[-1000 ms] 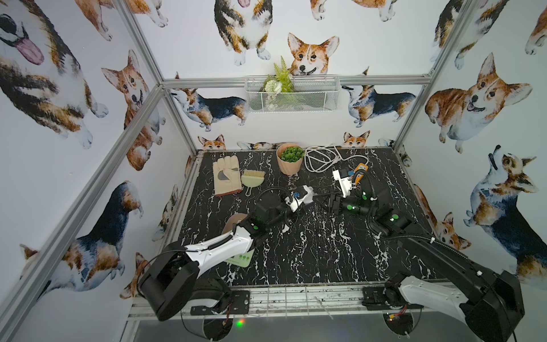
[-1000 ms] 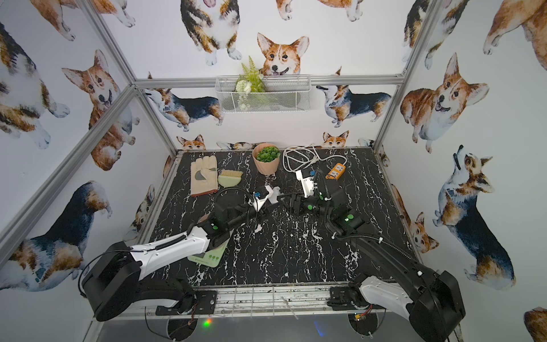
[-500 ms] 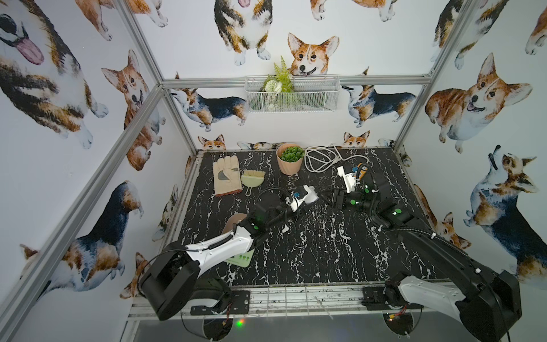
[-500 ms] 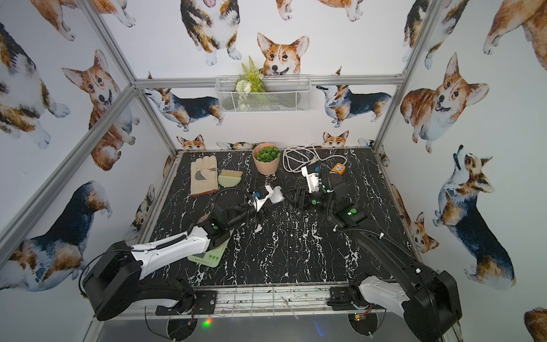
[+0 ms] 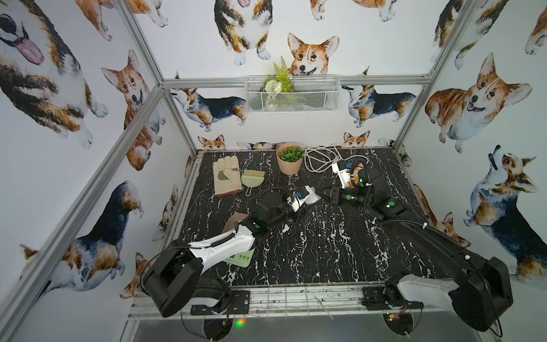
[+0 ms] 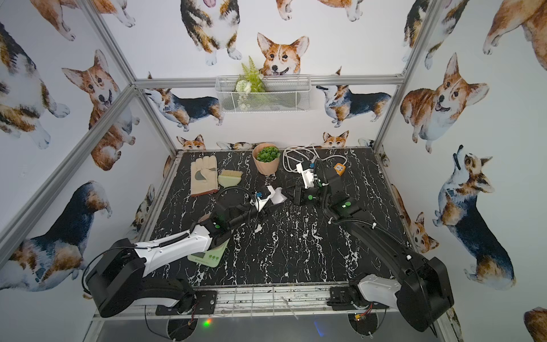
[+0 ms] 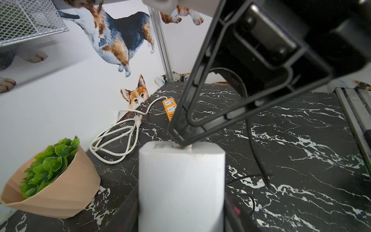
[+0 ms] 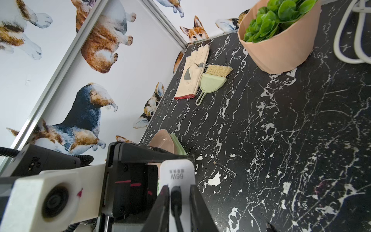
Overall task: Charge the electronic scale
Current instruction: Insert the charging cable into the plug.
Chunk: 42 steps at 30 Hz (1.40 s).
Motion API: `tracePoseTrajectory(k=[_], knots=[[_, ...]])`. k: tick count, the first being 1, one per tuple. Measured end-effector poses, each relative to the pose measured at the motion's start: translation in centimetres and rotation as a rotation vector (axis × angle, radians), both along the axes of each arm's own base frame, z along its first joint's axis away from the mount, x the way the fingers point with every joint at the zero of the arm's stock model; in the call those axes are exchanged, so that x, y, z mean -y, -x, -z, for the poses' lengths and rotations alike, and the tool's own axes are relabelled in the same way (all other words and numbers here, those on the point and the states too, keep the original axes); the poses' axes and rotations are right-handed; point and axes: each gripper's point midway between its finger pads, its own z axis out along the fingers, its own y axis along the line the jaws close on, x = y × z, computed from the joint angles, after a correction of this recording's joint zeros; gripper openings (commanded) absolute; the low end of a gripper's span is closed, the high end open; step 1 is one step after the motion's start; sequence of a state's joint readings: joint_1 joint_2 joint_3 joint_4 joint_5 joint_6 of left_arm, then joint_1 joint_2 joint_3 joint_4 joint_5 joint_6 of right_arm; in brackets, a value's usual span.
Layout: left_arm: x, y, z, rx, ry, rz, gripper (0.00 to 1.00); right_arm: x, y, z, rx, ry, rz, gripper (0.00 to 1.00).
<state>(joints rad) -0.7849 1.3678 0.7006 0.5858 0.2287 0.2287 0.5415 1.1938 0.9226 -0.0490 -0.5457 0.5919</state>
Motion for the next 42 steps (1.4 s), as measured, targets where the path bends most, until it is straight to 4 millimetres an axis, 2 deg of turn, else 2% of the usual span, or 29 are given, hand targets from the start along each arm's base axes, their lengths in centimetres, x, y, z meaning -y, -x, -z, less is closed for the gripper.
tracePoseTrajectory(k=[2,3,5,8,12,16,25,30,42], knots=[[0.1,0.0,0.1,-0.002,-0.002,0.0,0.15,0.0,0.0,0.0,-0.004,-0.001,0.001,0.05],[0.1,-0.1,0.1,-0.002,-0.001,0.0,0.15,0.0,0.0,0.1,-0.007,-0.002,0.004,0.04],[0.2,-0.2,0.1,-0.002,-0.002,0.0,0.15,0.1,-0.1,0.1,-0.006,-0.001,0.008,0.1],[0.2,-0.2,0.3,-0.004,-0.003,0.0,0.14,0.0,-0.1,0.1,-0.01,-0.001,0.008,0.29],[0.3,-0.2,0.6,-0.013,-0.011,0.001,0.14,-0.1,0.1,0.0,-0.01,-0.007,-0.005,0.32],[0.3,-0.3,0.5,-0.012,-0.007,0.0,0.14,0.1,0.2,-0.4,0.0,-0.011,0.001,0.25],[0.5,-0.3,0.3,-0.006,0.001,0.008,0.14,0.5,0.0,-0.4,-0.003,-0.004,0.017,0.18],[0.6,-0.3,0.2,-0.007,0.012,0.01,0.13,0.8,-0.2,-0.4,0.0,0.001,0.035,0.01],[0.7,-0.4,1.2,-0.04,-0.015,0.01,0.11,0.5,-0.5,1.1,-0.017,0.017,0.04,0.0]])
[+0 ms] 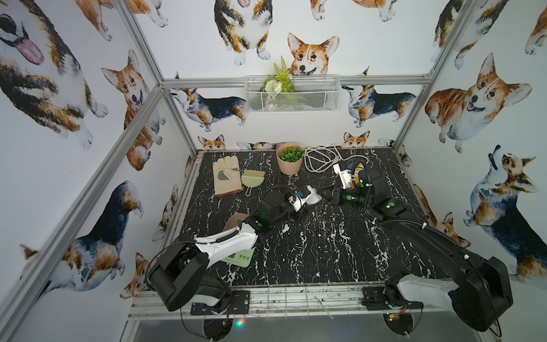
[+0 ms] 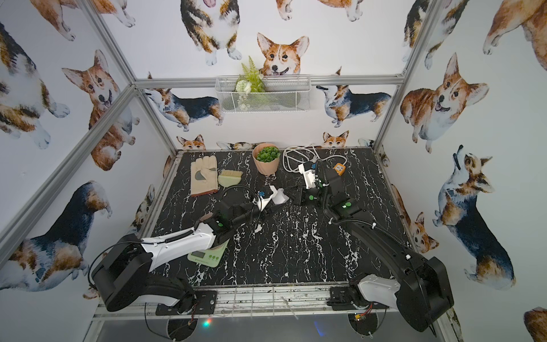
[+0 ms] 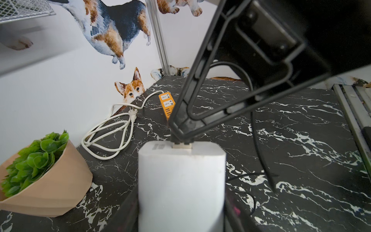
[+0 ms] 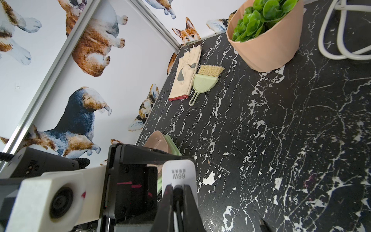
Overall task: Charge the electronic scale
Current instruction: Insert the charging cable into the plug.
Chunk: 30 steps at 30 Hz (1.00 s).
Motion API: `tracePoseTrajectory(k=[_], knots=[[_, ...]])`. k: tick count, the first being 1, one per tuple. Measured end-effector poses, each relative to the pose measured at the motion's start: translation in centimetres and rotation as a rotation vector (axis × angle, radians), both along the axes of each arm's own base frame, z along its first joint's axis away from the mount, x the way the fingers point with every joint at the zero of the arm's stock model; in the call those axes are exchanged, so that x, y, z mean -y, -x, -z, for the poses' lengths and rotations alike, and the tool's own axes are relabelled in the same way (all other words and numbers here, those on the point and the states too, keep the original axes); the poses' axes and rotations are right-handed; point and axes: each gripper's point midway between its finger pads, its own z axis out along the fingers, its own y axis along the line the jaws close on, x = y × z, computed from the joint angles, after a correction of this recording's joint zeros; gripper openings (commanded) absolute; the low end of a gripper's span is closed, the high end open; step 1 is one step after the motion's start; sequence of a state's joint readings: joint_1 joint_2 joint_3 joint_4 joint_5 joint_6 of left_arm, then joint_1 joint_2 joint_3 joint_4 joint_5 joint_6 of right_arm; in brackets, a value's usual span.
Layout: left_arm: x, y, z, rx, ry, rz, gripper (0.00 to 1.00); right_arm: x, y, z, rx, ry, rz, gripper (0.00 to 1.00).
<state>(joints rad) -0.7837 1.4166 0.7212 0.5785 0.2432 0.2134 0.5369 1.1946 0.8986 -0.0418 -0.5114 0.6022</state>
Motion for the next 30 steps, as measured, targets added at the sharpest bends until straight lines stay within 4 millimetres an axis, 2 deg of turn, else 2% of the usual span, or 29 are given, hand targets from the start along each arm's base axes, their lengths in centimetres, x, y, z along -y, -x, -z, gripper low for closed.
tracePoseTrajectory(k=[16,17,20,23,26,30], knots=[[-0.2,-0.6,0.3,-0.041,-0.029,-0.03,0.09,-0.6,-0.6,0.4,0.034,-0.016,0.038,0.0],[-0.3,-0.6,0.2,-0.041,-0.027,-0.031,0.09,-0.6,-0.6,0.4,0.034,-0.017,0.038,0.09],[-0.2,-0.5,-0.3,-0.026,-0.012,-0.024,0.09,-0.8,-0.1,-0.2,0.027,-0.022,0.019,0.47],[-0.1,-0.3,-0.6,-0.013,-0.002,-0.015,0.09,-1.1,0.7,-1.6,0.044,-0.034,-0.024,0.68],[0.0,-0.2,-0.9,0.001,0.01,-0.007,0.09,-1.0,1.2,-2.3,0.061,-0.021,-0.041,0.75],[0.0,-0.2,-1.1,0.009,0.018,-0.007,0.09,-0.8,1.4,-1.8,0.057,0.013,-0.052,0.79]])
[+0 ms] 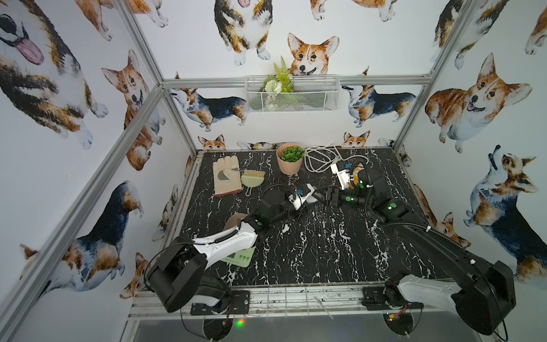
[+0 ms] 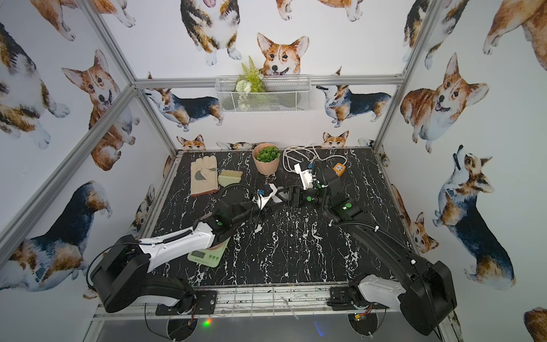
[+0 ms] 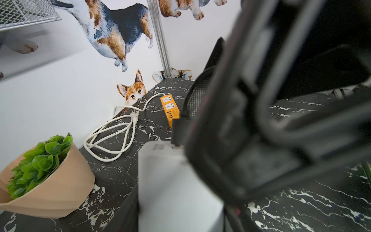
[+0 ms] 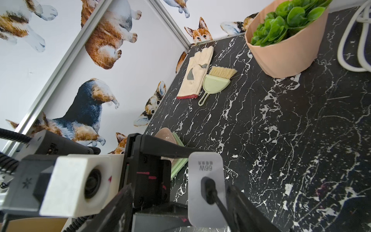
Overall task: Charge the electronic scale
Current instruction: Insert the charging cable into the plug.
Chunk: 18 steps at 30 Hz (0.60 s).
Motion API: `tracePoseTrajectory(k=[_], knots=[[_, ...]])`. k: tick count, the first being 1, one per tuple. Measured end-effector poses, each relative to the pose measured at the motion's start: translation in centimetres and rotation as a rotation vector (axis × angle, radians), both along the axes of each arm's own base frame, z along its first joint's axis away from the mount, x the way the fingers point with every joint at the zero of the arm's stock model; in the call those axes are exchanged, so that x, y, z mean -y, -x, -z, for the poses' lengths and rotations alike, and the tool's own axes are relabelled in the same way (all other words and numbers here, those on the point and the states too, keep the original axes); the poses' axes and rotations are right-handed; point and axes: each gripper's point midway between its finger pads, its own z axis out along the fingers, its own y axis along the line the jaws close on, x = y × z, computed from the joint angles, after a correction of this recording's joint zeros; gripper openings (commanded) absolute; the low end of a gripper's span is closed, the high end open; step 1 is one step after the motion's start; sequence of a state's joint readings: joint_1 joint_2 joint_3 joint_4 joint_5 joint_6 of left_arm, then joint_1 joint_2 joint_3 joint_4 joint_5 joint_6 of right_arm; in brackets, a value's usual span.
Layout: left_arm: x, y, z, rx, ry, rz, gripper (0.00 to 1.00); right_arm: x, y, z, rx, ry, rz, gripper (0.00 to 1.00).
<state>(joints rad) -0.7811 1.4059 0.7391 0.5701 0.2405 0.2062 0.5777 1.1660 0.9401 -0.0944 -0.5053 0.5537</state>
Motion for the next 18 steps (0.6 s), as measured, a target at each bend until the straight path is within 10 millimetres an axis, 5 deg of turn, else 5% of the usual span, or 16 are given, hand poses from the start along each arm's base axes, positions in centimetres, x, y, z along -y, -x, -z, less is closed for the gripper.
tracePoseTrajectory(k=[8,18], knots=[[0.1,0.1,-0.2,0.005,0.007,0.011,0.09,0.7,0.1,2.1,-0.025,0.092,0.008,0.8],[0.3,0.2,-0.1,0.001,0.007,0.021,0.1,-0.4,-0.8,3.2,-0.066,0.104,-0.023,0.37]])
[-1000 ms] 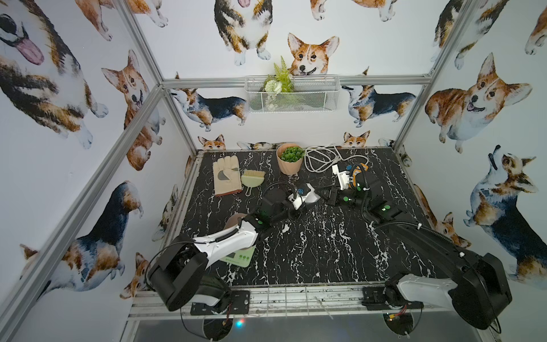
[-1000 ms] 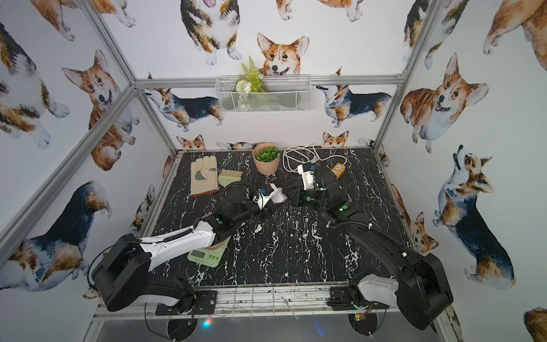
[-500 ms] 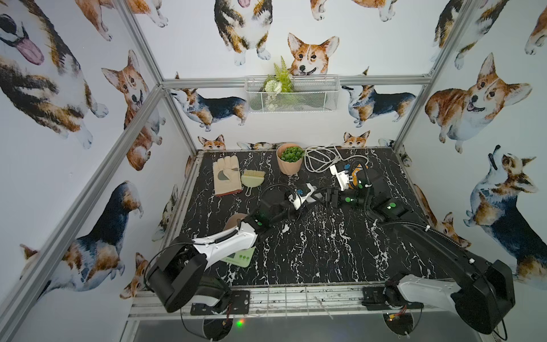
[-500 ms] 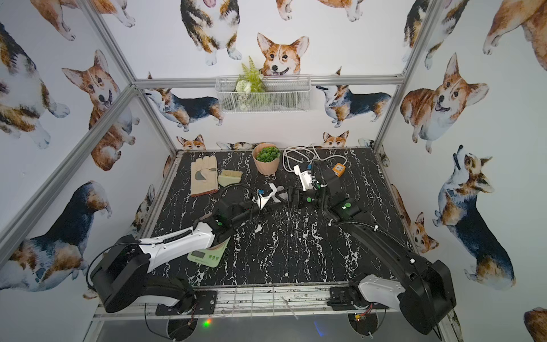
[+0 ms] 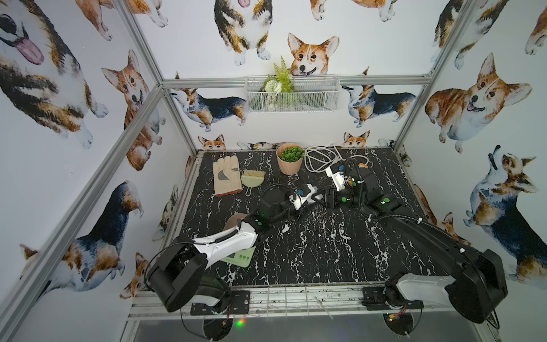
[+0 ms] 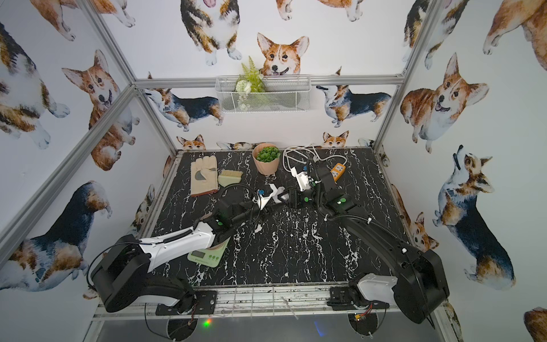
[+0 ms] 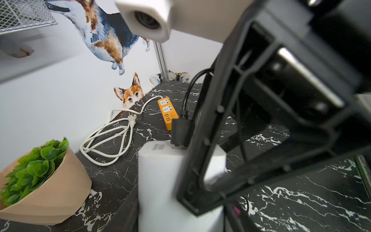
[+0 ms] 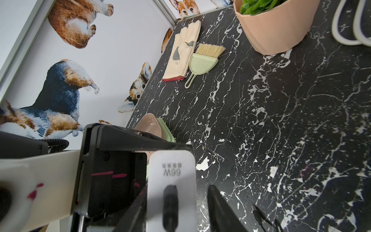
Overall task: Charge the electronic scale
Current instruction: Insert the charging cable into the plug.
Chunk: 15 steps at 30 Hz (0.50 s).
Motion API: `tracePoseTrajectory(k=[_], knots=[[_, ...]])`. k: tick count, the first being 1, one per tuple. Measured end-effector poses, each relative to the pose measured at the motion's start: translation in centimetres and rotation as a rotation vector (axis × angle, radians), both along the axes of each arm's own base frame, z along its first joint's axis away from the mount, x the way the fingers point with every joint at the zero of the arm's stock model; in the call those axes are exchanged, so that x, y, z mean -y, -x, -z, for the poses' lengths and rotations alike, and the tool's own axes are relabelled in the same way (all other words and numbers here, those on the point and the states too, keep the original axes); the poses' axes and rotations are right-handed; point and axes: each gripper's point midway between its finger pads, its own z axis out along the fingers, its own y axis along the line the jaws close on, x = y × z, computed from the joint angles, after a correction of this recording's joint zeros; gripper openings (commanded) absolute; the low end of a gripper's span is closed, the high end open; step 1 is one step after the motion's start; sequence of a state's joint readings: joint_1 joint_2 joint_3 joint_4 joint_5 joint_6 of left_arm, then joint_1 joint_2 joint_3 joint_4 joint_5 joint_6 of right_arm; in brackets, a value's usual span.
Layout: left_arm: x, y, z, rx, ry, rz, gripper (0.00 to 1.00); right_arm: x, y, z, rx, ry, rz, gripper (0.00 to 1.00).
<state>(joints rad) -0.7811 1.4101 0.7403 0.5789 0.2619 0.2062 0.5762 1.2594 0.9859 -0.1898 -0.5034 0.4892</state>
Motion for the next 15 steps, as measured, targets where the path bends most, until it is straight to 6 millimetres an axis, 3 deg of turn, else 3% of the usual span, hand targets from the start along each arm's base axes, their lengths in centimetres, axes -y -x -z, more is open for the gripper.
tracePoseTrajectory(k=[4,6,11,15], knots=[[0.0,-0.1,0.2,-0.005,-0.001,-0.002,0.16,-0.3,-0.1,0.0,0.006,0.002,-0.015,0.1],[0.0,-0.1,0.2,-0.007,-0.002,-0.001,0.39,-0.2,-0.1,0.0,0.01,0.004,-0.015,0.0],[0.2,0.1,0.2,-0.007,0.001,0.012,0.74,0.4,-0.1,0.1,0.006,-0.008,-0.001,0.0],[-0.1,0.5,0.3,-0.016,0.014,0.011,0.87,1.9,-0.7,-0.2,0.025,-0.01,0.037,0.0]])
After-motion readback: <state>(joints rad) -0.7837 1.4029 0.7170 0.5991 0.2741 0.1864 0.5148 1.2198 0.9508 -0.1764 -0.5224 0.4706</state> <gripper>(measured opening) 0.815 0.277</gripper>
